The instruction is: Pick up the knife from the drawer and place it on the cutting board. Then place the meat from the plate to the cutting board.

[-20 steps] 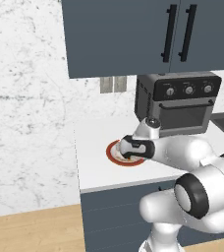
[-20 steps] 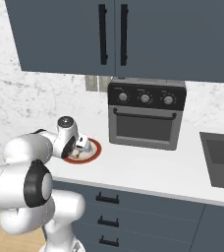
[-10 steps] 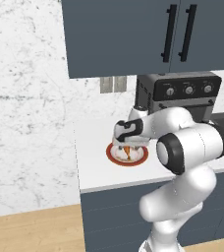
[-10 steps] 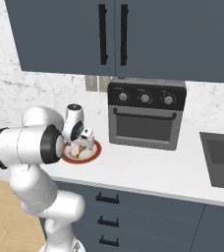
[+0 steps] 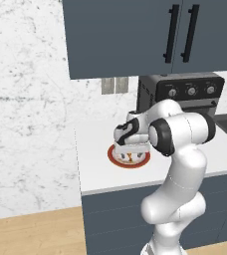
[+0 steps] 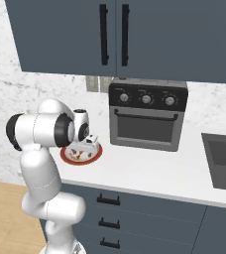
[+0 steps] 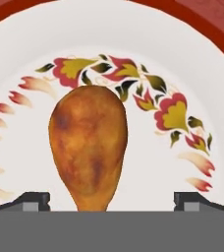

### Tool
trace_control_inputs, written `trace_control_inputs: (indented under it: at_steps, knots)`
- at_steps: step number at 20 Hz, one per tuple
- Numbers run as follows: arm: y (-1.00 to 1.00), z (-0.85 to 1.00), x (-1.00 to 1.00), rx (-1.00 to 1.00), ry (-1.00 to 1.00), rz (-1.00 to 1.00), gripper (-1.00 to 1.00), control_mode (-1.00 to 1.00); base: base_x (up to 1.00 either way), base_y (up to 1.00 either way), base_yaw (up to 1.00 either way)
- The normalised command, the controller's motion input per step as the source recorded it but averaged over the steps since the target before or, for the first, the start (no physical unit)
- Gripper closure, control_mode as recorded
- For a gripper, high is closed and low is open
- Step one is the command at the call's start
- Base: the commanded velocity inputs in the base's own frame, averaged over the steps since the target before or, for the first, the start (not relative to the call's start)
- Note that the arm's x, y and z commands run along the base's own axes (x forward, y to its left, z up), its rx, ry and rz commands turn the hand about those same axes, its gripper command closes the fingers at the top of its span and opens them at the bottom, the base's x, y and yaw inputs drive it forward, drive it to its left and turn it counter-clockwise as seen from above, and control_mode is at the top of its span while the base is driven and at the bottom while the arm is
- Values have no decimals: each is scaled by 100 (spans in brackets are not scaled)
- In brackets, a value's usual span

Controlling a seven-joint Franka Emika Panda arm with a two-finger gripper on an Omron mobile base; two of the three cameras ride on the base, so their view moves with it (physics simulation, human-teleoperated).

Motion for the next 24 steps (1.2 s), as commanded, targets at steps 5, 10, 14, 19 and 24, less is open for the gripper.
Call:
trace_control_inputs:
  at_steps: [5,10,14,19,24]
  knots:
    - [0,-30,12,0,0,0,-100,-100,0,0,0]
    - [0,-9,17,0,-2,0,100,-100,0,0,0]
    - [0,-21,0,0,0,0,100,-100,0,0,0]
    - [-4,-7,-2,0,0,0,100,-100,0,0,0]
    - [-22,0,-12,0,0,0,100,-100,0,0,0]
